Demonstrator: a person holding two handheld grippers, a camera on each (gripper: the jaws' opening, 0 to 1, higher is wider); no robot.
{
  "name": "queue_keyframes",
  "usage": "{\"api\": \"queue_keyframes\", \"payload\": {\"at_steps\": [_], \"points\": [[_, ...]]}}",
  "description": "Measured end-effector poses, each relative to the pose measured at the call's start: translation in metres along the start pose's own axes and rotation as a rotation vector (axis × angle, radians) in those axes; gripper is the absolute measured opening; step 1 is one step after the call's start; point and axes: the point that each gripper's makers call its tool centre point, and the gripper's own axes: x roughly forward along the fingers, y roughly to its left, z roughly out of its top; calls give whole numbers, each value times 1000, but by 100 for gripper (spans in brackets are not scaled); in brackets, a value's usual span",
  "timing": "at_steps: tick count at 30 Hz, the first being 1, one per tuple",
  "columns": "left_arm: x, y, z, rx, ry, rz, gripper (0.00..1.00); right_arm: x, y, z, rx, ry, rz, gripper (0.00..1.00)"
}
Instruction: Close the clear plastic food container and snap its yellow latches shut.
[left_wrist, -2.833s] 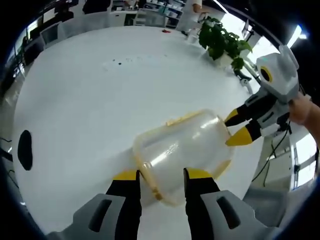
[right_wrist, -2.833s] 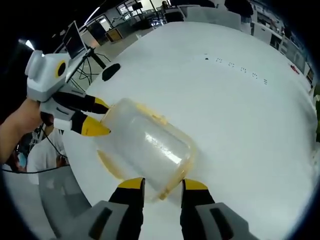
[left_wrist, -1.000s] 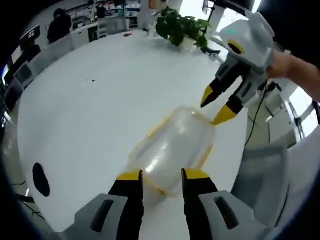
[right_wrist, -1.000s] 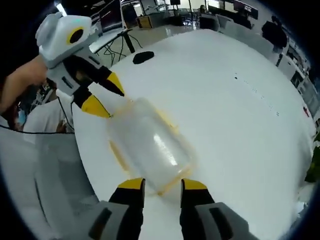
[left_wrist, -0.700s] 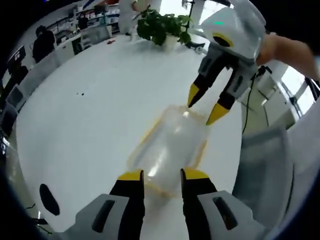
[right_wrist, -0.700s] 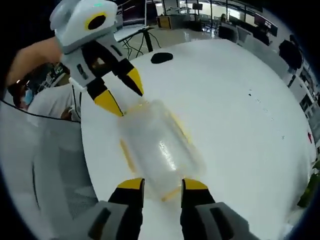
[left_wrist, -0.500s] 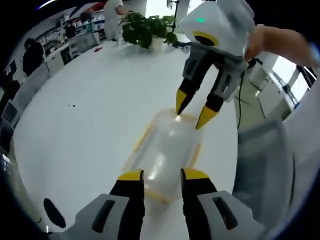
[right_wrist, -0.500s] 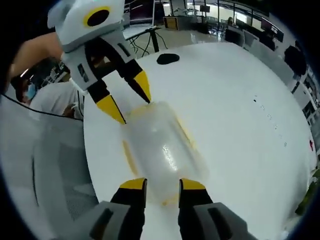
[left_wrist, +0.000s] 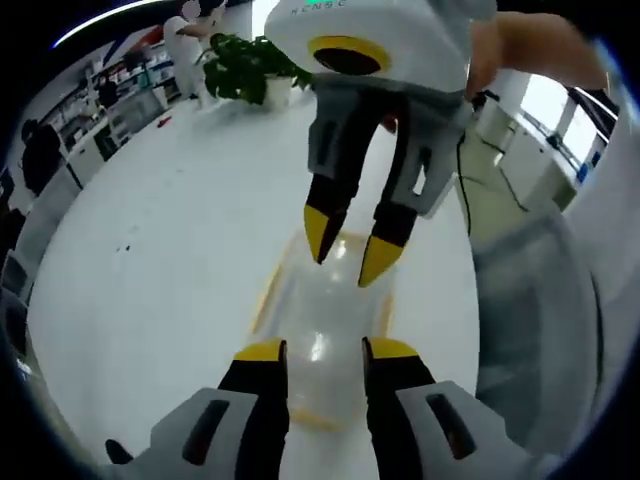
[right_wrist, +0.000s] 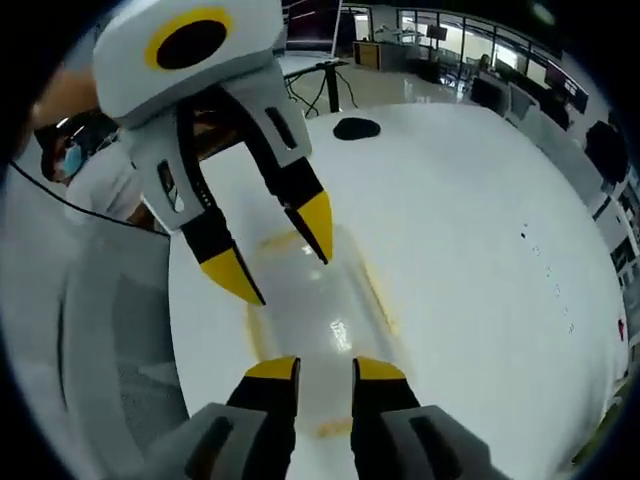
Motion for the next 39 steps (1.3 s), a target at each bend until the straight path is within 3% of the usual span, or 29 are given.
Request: {"api": "queue_keyframes", "payload": {"at_steps": [17,26,39], "points": [[11,4,-9,-30,36,11,24,9,1,8,-21,-3,34,14],[19,-1,-2,-33,22,-2,26,13,0,8,-17,-18,31,13],[27,-12,-5,-45,24,-1,27,19,-4,10,-36,-22,22,14]]}}
